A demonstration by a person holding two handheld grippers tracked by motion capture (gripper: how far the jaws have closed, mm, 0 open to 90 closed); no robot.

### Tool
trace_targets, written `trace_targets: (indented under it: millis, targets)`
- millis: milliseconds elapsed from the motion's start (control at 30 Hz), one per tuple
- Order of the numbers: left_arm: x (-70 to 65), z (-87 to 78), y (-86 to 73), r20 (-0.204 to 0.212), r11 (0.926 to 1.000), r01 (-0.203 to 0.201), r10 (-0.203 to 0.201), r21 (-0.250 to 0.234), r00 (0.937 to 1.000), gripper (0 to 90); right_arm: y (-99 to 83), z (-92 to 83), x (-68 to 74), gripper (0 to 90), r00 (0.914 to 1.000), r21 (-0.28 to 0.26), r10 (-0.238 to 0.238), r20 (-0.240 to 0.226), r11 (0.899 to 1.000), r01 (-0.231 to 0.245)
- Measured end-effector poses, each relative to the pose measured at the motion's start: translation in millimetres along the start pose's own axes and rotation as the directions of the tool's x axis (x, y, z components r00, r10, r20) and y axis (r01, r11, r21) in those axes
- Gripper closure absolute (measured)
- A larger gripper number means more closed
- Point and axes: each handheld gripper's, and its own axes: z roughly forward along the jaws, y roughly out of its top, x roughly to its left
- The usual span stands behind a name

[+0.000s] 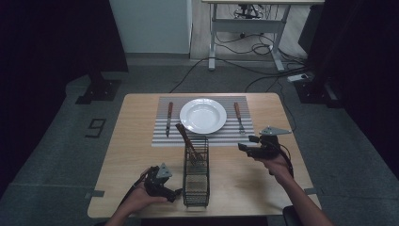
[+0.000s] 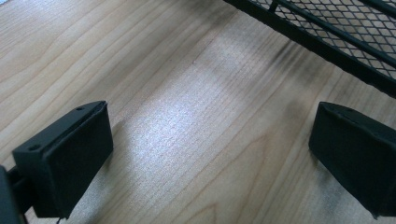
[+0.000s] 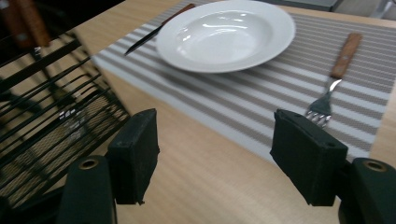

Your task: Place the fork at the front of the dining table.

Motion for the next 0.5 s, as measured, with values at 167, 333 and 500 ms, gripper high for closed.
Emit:
trace_targets:
  millis: [167,333,500]
  targets:
    - [0.0,0.0,0.0,0.0,1.0,0.0,0.0,0.0,1.0,0.0,-7.7,-4.8,13.9,30.4,0.9994,0.004,-0.024,-0.026,1.0,0.024]
    - [0.0,0.0,0.0,0.0,1.0,0.0,0.0,0.0,1.0,0.0,-14.2,-0.2,24.8,29.9,0.9972,0.013,-0.027,-0.069,1.0,0.028]
    - [0.0,0.0,0.0,0.0,1.0,-0.001,0.001,0.0,1.0,0.0,-24.7,14.9,30.5,29.9,0.9954,0.077,-0.022,-0.093,0.997,0.03]
